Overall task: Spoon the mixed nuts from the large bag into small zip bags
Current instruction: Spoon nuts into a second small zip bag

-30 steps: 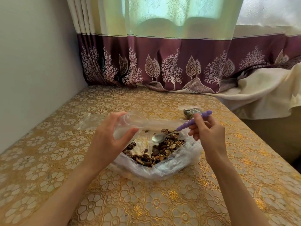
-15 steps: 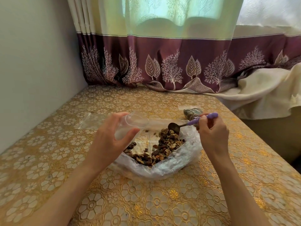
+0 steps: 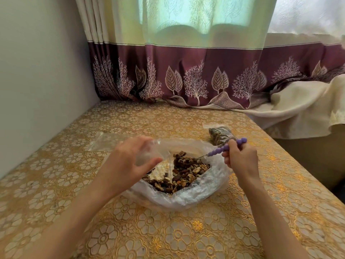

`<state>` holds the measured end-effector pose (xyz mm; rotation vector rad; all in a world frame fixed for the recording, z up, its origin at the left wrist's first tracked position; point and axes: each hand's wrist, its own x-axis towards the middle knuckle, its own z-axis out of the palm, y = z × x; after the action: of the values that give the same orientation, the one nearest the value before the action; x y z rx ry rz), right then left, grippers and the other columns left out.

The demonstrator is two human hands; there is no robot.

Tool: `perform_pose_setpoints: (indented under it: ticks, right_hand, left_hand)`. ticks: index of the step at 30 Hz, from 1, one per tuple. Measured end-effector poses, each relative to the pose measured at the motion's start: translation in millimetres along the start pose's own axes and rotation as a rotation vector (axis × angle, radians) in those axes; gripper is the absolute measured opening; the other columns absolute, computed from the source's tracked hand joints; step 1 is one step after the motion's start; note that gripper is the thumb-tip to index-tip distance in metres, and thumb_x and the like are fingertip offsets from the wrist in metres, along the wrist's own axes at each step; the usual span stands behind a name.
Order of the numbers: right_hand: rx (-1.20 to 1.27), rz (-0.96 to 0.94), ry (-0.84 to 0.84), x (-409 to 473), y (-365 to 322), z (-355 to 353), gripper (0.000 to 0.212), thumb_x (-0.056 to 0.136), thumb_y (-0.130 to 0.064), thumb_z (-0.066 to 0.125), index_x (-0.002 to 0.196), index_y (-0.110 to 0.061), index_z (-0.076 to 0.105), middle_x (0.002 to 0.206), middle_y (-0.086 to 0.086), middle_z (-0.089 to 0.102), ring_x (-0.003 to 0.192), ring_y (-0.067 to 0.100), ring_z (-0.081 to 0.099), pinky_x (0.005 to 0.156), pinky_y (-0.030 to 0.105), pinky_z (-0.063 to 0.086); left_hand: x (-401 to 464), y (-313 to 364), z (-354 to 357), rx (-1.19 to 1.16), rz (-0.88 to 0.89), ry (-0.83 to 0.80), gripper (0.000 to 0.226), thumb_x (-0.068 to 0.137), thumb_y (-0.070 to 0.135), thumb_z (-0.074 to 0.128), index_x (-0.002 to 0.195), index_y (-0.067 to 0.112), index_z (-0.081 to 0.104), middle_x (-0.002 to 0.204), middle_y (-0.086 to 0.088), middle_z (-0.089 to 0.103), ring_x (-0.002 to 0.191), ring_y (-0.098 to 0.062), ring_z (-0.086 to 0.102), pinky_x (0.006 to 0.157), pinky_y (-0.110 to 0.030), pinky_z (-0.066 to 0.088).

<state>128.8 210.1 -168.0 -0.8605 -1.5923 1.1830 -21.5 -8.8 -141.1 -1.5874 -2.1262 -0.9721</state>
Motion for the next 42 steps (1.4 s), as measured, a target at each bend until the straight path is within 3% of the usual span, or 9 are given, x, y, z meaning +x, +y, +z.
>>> perform_pose_setpoints:
  ticks: [3,7,13,18,20,25,32,40,42]
  right_hand:
    - [0.001,0.014,-0.021,0,1,1,0.028,0.093,-0.016,0.050,0.068,-0.009,0.060,0.059,0.002,0.064,0.041,0.005,0.053,0.050,0.026,0.041]
    - [0.037,0.022,0.026,-3,1,2,0.032,0.092,-0.014,0.051,0.062,-0.011,0.061,0.053,0.000,0.063,0.040,0.006,0.054,0.046,0.024,0.040]
    - [0.217,0.051,0.041,-9,-11,3,0.030,0.095,-0.013,0.049,0.066,-0.008,0.057,0.058,0.008,0.063,0.041,0.010,0.050,0.037,0.017,0.035]
    - [0.373,0.007,-0.011,-22,-28,11,0.030,0.097,-0.013,0.048,0.070,-0.005,0.058,0.050,0.000,0.064,0.039,0.006,0.048,0.035,0.016,0.035]
    - [0.420,-0.003,-0.030,-27,-33,15,0.031,0.097,-0.014,0.049,0.069,-0.006,0.058,0.052,0.001,0.064,0.039,0.007,0.048,0.035,0.016,0.035]
    - [0.458,-0.051,-0.132,-43,-42,27,0.030,0.097,-0.017,0.050,0.071,-0.007,0.058,0.054,0.001,0.064,0.041,0.007,0.050,0.036,0.017,0.037]
    - [0.467,-0.201,-0.281,-61,-53,35,0.025,0.098,-0.014,0.048,0.078,-0.004,0.059,0.061,0.000,0.069,0.046,0.012,0.057,0.042,0.019,0.046]
    - [0.532,-0.286,-0.399,-63,-54,35,0.018,0.098,0.001,0.040,0.091,0.000,0.057,0.071,0.001,0.073,0.056,0.016,0.062,0.049,0.022,0.051]
    - [0.548,-0.272,-0.405,-61,-53,34,0.018,0.098,0.001,0.039,0.093,0.000,0.057,0.073,0.004,0.073,0.057,0.017,0.063,0.051,0.023,0.051]
  left_hand:
    - [-9,-4,4,-0.038,-0.062,-0.003,0.075,0.071,0.081,0.036,0.115,0.023,0.051,0.097,0.013,0.056,0.084,-0.003,0.056,0.077,-0.015,0.043]
    - [-16,-6,14,-0.156,-0.158,0.024,0.062,0.069,0.073,0.047,0.113,0.028,0.047,0.093,0.018,0.054,0.077,-0.001,0.055,0.073,-0.022,0.047]
    - [-20,-5,20,-0.268,-0.220,0.026,0.054,0.067,0.063,0.055,0.111,0.031,0.048,0.096,0.022,0.058,0.087,0.010,0.057,0.075,-0.010,0.046]
    - [-22,-3,25,-0.299,-0.257,0.060,0.036,0.069,0.054,0.061,0.099,0.043,0.044,0.085,0.022,0.057,0.081,0.021,0.052,0.066,0.001,0.039]
    - [-23,-5,27,-0.335,-0.299,0.072,0.037,0.069,0.055,0.062,0.100,0.043,0.046,0.089,0.023,0.058,0.083,0.018,0.054,0.067,0.001,0.040]
    - [-23,-8,32,-0.409,-0.378,0.065,0.065,0.066,0.063,0.059,0.117,0.023,0.056,0.110,0.018,0.062,0.100,0.007,0.057,0.080,-0.002,0.043]
    - [-21,-1,25,-0.581,-0.402,0.133,0.029,0.074,0.045,0.065,0.101,0.034,0.060,0.101,0.029,0.065,0.095,0.011,0.059,0.078,-0.001,0.041]
    - [-20,0,22,-0.757,-0.442,0.229,0.045,0.063,0.050,0.070,0.097,0.022,0.059,0.087,0.004,0.071,0.074,-0.012,0.069,0.062,-0.023,0.055]
    - [-20,-2,21,-0.708,-0.445,0.238,0.050,0.062,0.053,0.069,0.100,0.024,0.058,0.090,0.006,0.070,0.078,-0.010,0.068,0.067,-0.026,0.056]
